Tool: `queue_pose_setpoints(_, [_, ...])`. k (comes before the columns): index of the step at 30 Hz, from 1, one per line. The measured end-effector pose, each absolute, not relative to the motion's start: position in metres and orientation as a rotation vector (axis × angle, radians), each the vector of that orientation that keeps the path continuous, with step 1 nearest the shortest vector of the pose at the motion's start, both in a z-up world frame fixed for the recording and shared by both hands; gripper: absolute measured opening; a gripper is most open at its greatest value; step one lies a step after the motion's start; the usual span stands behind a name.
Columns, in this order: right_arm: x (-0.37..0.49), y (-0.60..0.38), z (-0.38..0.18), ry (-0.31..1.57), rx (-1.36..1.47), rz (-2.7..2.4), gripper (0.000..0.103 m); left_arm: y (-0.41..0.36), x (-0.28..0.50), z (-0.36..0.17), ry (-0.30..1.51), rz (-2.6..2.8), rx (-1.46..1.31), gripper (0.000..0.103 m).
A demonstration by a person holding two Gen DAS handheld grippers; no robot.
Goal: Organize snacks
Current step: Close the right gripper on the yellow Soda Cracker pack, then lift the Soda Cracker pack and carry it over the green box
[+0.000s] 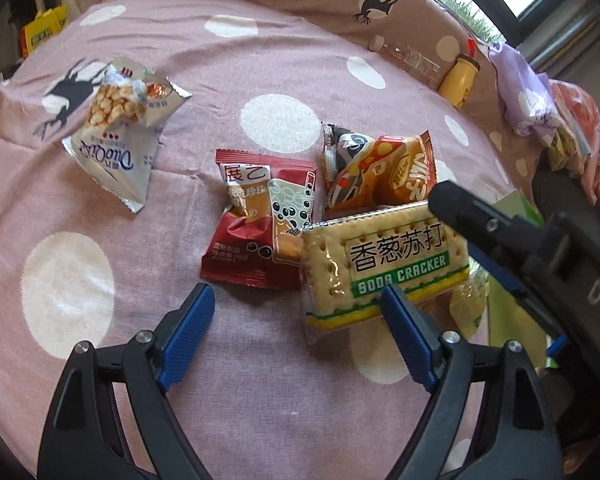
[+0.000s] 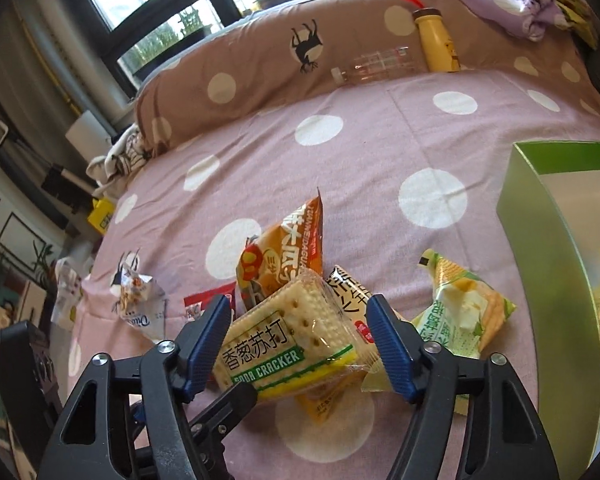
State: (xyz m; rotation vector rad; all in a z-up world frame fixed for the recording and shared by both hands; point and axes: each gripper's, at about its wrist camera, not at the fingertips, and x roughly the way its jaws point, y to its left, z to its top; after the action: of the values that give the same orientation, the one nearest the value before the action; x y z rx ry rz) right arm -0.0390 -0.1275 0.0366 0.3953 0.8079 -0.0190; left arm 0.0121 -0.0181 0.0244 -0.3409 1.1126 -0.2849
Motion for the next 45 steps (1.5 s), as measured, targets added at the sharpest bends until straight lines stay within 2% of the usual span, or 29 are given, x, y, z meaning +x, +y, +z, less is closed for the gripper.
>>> queue_pose_setpoints(4, [-0.036,-0.123,0.032,0.829,0.372,-0.016,0.067,-0.015,0.010,0.026,1.089,-0.298,-0.384,0.081])
queue_pose_setpoints(5, [-0.036,-0.122,0.031,0.835,0.367,-0.018,0.067,-0.015,0.008,0.027,1.083,-0.310,-0.391,0.072])
queue_pose_setpoints(10, [-0.036,-0.118,0.029,0.846,0.356,-0.007,0.067,-0.019,0.004,0.032,1.072,-0.390,-0.426,0.046])
queue_pose_setpoints(45, [-0.085,-0.117,0.060,0.678,0.391,-0.037,0.067,-0.042,-0.028,0.070,0.910,-0.436,-0.277,0.046])
